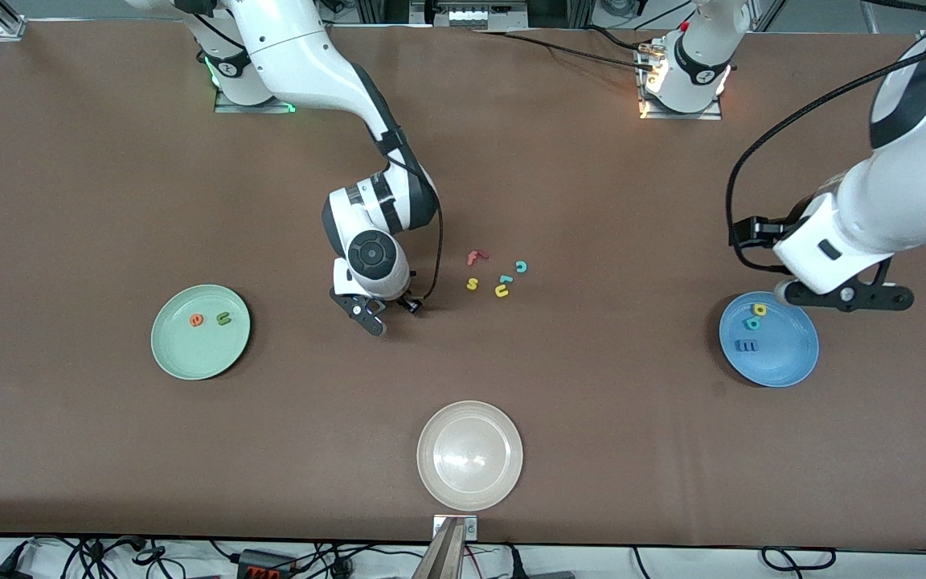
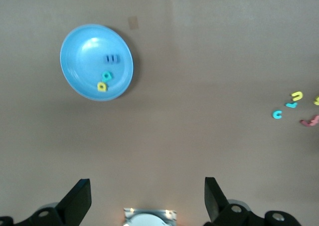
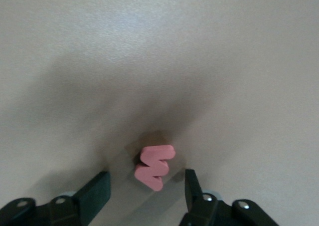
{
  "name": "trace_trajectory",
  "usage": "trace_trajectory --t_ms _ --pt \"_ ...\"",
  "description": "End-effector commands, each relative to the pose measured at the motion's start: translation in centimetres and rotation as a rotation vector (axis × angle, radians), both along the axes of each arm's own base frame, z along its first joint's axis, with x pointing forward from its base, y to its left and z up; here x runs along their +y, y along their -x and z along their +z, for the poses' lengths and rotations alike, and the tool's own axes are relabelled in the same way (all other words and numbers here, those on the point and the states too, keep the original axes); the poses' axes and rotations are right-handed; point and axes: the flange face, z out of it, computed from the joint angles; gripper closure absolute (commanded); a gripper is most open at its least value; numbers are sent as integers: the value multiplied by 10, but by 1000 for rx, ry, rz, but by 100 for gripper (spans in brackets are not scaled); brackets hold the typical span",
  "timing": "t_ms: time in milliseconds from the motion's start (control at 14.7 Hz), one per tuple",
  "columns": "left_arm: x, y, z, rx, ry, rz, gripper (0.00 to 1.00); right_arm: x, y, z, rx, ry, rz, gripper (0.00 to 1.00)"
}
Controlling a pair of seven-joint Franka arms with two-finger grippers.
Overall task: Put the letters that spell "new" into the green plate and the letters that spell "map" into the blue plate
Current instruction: 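Return the left arm to rest while the right gripper lifts the w, then carry the pink w to the green plate and release it with the right gripper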
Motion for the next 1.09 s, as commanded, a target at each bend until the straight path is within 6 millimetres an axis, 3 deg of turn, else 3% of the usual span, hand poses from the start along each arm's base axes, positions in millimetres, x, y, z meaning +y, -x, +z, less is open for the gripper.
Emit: trace_trajectory --t_ms 0,204,409,613,817,1022 --pt "20 16 15 -25 31 116 0 -7 4 -2 32 -2 1 29" --pt "46 38 15 -100 111 223 0 -9 3 -3 31 1 2 30" --pt "54 68 19 -219 103 240 0 -13 0 -2 25 3 -1 40" --pt "62 80 5 -276 118 60 0 -17 -3 -2 23 4 -7 55" --pt "71 84 -13 -257 70 36 0 -17 -4 0 20 1 -7 82" --pt "70 84 -20 -239 26 27 0 -18 -7 3 19 -1 0 97"
